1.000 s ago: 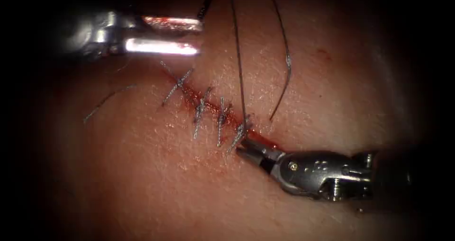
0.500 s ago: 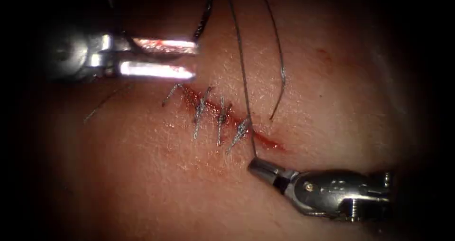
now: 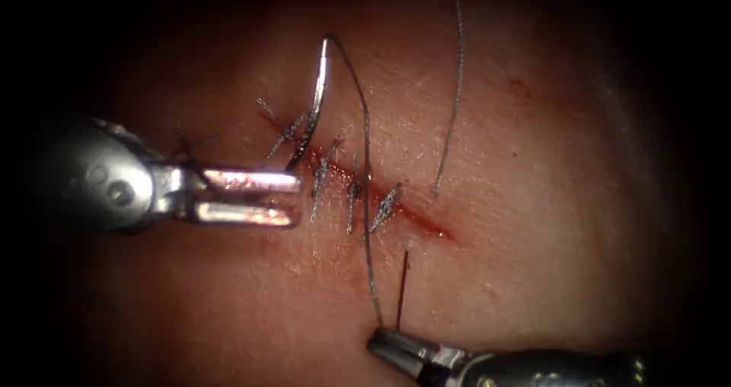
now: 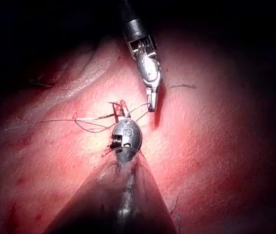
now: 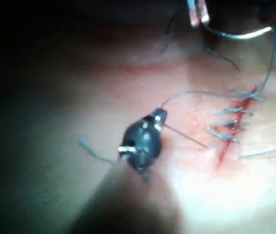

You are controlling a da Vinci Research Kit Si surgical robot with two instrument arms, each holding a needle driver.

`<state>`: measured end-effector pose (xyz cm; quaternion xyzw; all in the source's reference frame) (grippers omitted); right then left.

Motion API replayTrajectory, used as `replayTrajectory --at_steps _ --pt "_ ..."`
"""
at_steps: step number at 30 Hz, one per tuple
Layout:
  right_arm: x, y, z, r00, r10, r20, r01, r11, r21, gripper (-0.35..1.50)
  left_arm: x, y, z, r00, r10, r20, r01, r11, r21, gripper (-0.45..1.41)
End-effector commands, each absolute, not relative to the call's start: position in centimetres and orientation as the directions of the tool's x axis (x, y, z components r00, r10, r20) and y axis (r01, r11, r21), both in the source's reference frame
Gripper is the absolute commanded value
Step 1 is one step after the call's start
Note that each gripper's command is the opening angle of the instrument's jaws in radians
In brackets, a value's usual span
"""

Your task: Wound Closure

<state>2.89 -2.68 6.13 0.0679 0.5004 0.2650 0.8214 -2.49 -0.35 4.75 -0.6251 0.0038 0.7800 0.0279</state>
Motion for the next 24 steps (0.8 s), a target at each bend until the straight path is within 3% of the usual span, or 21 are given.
replayTrajectory --at_steps 1,9,10,11,12,13,15,24 --pt "3.0 -2.8 6.03 0.347 0.506 -0.79 -0.354 0.85 0.389 -0.35 -2.53 -0.37 4.8 -0.217 0.04 -0.975 -0.049 -0.998 -0.03 -0.45" --pt "3.03 -2.76 5.94 0.348 0.48 -0.805 -0.335 0.866 0.371 -0.35 -2.47 -0.32 4.81 -0.226 0.042 -0.973 -0.057 -0.998 -0.03 -0.45" --pt "3.02 -2.74 5.96 0.352 0.47 -0.81 -0.34 0.87 0.357 -0.28 -2.44 -0.29 4.8 -0.228 0.045 -0.973 -0.06 -0.998 -0.032 -0.45" --pt "3.02 -2.73 5.98 0.356 0.465 -0.811 -0.346 0.871 0.347 0.22 -2.41 -0.27 4.79 -0.233 0.047 -0.971 -0.065 -0.997 -0.032 -0.45" --pt "2.97 -2.7 6.03 0.372 0.445 -0.815 -0.359 0.878 0.316 1.11 -2.34 -0.21 4.78 -0.243 0.052 -0.969 -0.074 -0.997 -0.035 -0.43" --pt "2.97 -2.7 6.03 0.372 0.445 -0.815 -0.359 0.878 0.316 1.11 -2.34 -0.21 4.78 -0.243 0.052 -0.969 -0.074 -0.997 -0.035 -0.43" --pt "2.87 -2.68 6.07 0.391 0.419 -0.819 -0.371 0.886 0.277 1.3 -2.23 -0.12 4.76 -0.253 0.062 -0.966 -0.092 -0.995 -0.04 -0.43" --pt "2.46 -2.47 6.58 0.444 0.379 -0.812 -0.432 0.884 0.177 1.31 -1.86 0.07 4.81 -0.281 0.093 -0.955 -0.155 -0.987 -0.05 -0.45"
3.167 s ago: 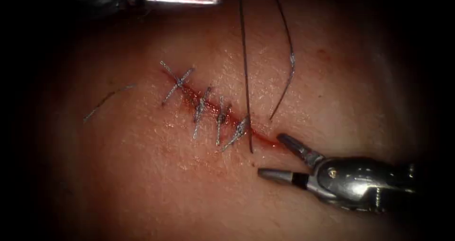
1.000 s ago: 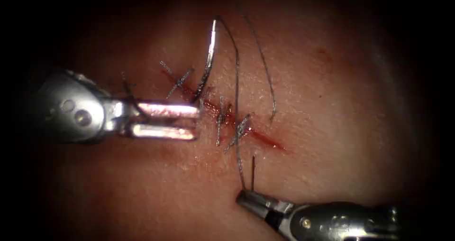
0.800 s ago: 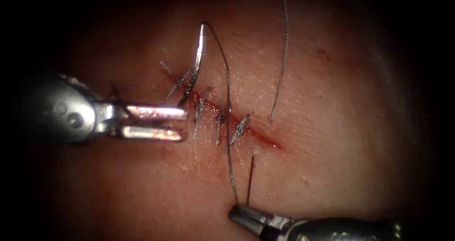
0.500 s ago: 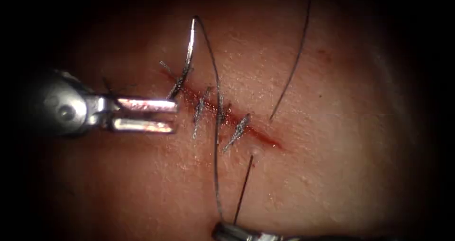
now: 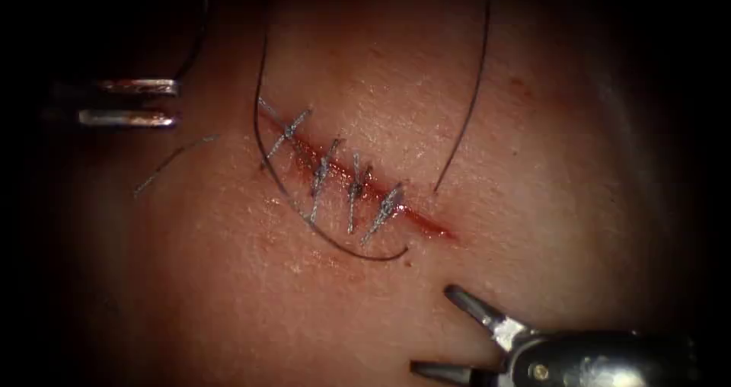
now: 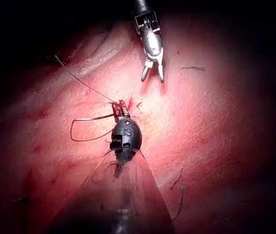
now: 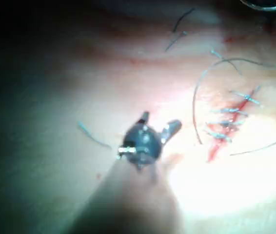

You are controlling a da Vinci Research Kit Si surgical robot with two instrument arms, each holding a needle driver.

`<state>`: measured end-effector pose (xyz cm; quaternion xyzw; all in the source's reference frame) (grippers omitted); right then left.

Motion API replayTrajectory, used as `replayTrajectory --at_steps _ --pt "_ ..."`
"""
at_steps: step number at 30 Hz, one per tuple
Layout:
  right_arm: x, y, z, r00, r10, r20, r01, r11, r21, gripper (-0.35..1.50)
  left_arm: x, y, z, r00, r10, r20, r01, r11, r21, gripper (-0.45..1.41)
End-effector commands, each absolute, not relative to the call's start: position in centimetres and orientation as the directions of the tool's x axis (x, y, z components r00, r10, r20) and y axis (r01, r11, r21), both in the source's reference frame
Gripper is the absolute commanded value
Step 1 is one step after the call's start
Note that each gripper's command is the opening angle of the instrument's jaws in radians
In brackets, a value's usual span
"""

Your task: Wound Closure

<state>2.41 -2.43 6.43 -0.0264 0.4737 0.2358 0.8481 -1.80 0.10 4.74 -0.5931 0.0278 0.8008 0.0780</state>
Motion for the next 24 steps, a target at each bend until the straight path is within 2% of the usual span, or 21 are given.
replayTrajectory --at_steps 1,13,20,21,22,24 --pt "2.47 -2.45 6.66 0.449 0.379 -0.809 -0.438 0.883 0.171 1.31 -1.87 0.07 4.81 -0.281 0.093 -0.955 -0.156 -0.987 -0.05 -0.45" --pt "2.76 -2.23 7.29 0.469 0.376 -0.799 -0.472 0.872 0.133 1.23 -2.03 -0.04 4.88 -0.269 0.088 -0.959 -0.147 -0.988 -0.049 -0.45" --pt "2.88 -2.27 7.42 0.476 0.368 -0.799 -0.449 0.883 0.139 0.94 -2.1 -0.09 4.96 -0.262 0.085 -0.961 -0.143 -0.989 -0.048 -0.45" --pt "2.88 -2.27 7.42 0.475 0.368 -0.799 -0.447 0.884 0.141 0.81 -2.11 -0.09 4.96 -0.261 0.084 -0.962 -0.141 -0.989 -0.048 -0.45" --pt "2.88 -2.27 7.42 0.473 0.367 -0.801 -0.442 0.885 0.145 0.57 -2.11 -0.09 4.96 -0.261 0.084 -0.962 -0.142 -0.989 -0.048 -0.45" --pt "2.85 -2.27 7.41 0.465 0.363 -0.807 -0.42 0.893 0.16 -0.3 -2.11 -0.1 4.96 -0.261 0.084 -0.962 -0.142 -0.989 -0.048 -0.45"
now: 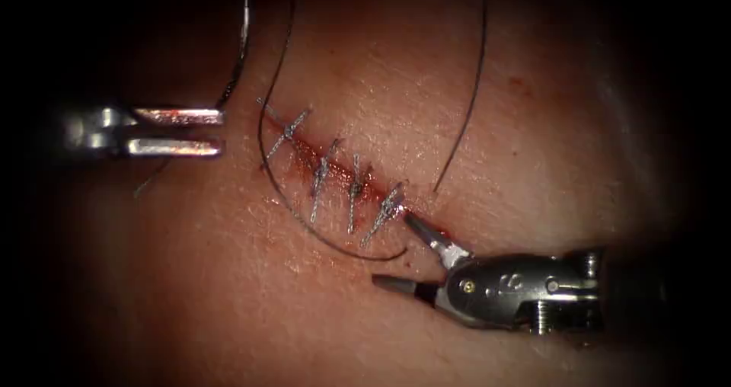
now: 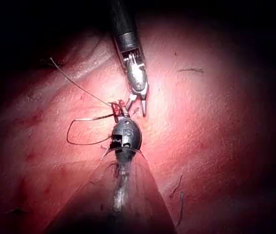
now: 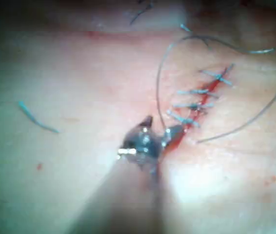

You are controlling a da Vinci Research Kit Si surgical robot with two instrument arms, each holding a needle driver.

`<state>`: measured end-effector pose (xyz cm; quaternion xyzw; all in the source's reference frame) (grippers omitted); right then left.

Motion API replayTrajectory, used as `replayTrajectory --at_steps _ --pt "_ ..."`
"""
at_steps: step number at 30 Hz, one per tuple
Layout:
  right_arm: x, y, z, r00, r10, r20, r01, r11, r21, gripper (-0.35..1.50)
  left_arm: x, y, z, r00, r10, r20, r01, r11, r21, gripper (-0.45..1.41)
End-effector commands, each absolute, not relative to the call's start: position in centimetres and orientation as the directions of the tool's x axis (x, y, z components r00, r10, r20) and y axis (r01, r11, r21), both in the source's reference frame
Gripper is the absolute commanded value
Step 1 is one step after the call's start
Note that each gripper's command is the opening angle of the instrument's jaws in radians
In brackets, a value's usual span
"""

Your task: Wound Closure

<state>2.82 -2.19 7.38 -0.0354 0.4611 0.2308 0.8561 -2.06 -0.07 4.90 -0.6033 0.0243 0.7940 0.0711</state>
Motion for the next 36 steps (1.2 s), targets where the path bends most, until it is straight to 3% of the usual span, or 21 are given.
replayTrajectory --at_steps 1,14,36 --pt "2.84 -2.3 7.4 0.464 0.362 -0.808 -0.41 0.897 0.166 -0.35 -2.11 -0.1 5.0 -0.261 0.084 -0.962 -0.142 -0.989 -0.048 -0.45" --pt "2.62 -2.6 7.1 0.474 0.34 -0.812 -0.345 0.92 0.184 -0.35 -2.11 -0.1 5.0 -0.258 0.09 -0.962 -0.141 -0.989 -0.055 -0.45" --pt "2.84 -3.1 6.3 0.437 0.332 -0.836 -0.279 0.934 0.225 -0.35 -2.15 -0.1 5.0 -0.259 0.101 -0.961 -0.143 -0.988 -0.065 -0.45"
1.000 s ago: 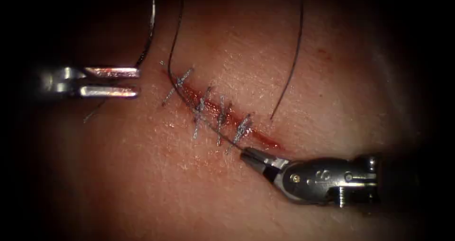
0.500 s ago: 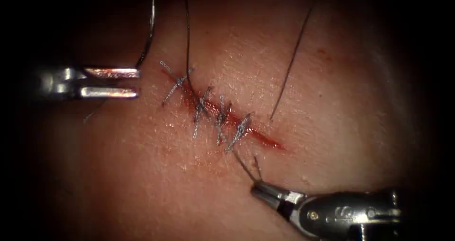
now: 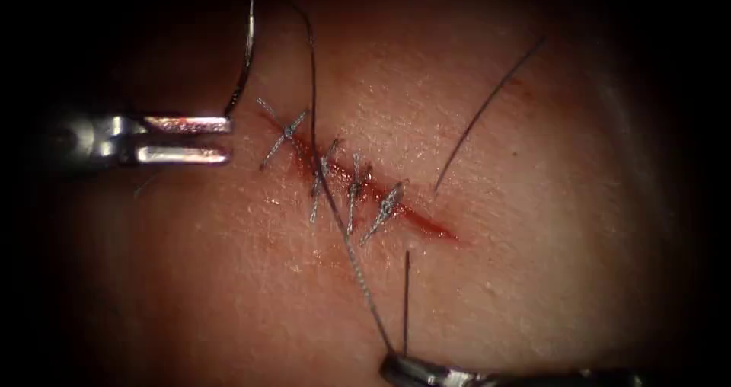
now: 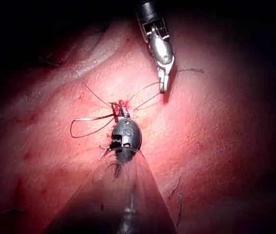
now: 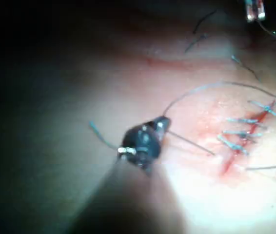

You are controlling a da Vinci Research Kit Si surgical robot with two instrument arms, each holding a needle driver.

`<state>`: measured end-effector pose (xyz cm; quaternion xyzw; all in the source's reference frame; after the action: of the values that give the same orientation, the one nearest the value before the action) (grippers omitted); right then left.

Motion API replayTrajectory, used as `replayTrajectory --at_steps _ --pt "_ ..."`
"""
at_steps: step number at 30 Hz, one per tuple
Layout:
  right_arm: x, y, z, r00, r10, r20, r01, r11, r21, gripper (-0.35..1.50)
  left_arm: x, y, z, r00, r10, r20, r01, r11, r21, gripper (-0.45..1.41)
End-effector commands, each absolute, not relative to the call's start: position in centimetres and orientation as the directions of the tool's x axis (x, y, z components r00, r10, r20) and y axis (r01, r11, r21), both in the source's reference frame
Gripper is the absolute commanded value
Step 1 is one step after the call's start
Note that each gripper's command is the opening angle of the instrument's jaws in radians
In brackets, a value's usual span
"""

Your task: Wound Closure

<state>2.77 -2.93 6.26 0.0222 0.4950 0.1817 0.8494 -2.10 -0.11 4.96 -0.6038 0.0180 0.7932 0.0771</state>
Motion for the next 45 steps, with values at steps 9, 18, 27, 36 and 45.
replayTrajectory --at_steps 9,18,27,36,45 --pt "2.9 -3.16 6.14 0.413 0.331 -0.849 -0.264 0.935 0.236 -0.35 -2.17 -0.15 5.02 -0.258 0.1 -0.961 -0.142 -0.988 -0.065 -0.45" --pt "2.87 -3.07 6.2 0.42 0.343 -0.84 -0.326 0.921 0.213 1.4 -2.17 -0.19 5.0 -0.259 0.105 -0.96 -0.132 -0.989 -0.072 -0.45" --pt "2.26 -2.89 5.92 0.377 0.38 -0.845 -0.329 0.907 0.262 1.3 -2.18 -0.24 5.06 -0.266 0.126 -0.956 -0.105 -0.989 -0.101 -0.45" --pt "2.0 -2.44 5.92 0.342 0.413 -0.844 -0.413 0.873 0.259 1.18 -2.09 -0.15 5.12 -0.262 0.153 -0.953 -0.107 -0.986 -0.129 -0.45" --pt "2.17 -2.6 6.04 0.361 0.401 -0.842 -0.408 0.88 0.244 1.2 -1.63 -0.38 5.69 -0.238 0.238 -0.942 -0.18 -0.964 -0.198 -0.45"
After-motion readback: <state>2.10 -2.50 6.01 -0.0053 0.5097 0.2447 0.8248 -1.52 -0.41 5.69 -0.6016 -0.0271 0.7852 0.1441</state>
